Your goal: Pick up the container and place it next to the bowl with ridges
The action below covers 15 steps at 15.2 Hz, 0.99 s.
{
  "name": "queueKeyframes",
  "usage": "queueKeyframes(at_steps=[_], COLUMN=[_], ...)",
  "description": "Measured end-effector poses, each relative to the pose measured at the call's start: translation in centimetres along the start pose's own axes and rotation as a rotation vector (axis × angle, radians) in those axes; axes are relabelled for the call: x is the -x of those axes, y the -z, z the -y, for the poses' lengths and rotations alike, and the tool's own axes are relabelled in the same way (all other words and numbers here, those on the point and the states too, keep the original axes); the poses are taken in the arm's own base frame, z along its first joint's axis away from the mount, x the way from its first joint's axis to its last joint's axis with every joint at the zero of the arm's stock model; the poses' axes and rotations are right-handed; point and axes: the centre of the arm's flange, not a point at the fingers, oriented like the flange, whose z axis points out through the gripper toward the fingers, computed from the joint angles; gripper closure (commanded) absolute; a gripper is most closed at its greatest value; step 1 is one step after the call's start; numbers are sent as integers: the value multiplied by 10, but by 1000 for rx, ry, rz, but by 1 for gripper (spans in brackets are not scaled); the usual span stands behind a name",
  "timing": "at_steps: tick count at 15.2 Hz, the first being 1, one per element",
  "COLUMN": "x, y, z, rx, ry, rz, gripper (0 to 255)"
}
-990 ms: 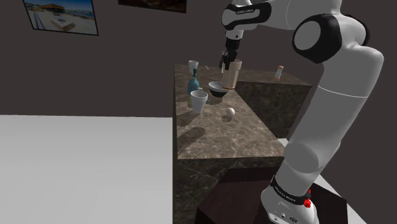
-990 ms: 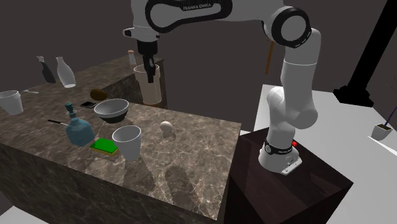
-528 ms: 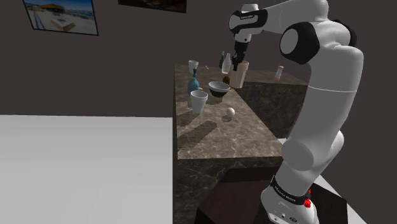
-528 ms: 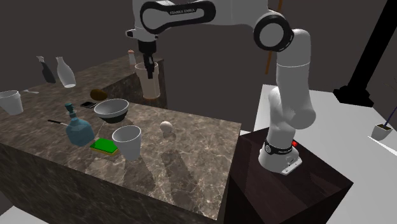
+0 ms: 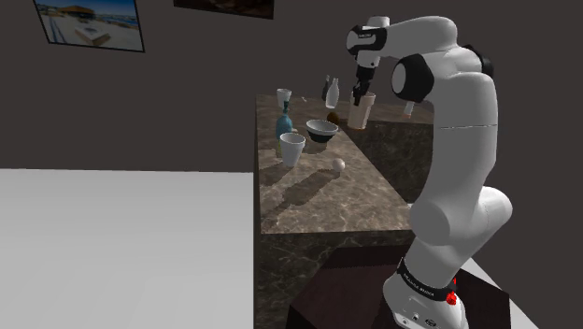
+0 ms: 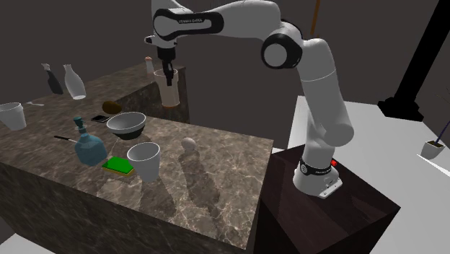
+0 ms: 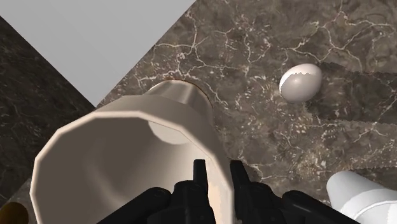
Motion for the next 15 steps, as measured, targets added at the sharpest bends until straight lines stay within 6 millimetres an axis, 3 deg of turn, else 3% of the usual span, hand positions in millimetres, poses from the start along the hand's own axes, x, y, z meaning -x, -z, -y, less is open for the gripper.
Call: queueKeyframes(at_steps=[2,4,15], x=[4,6,9], y=[-8,-16,-75], z=[-27,-34,-32], rx=[0,0,-1], ry=[1,1,2], rz=[0,0,0], gripper=[255,255,255])
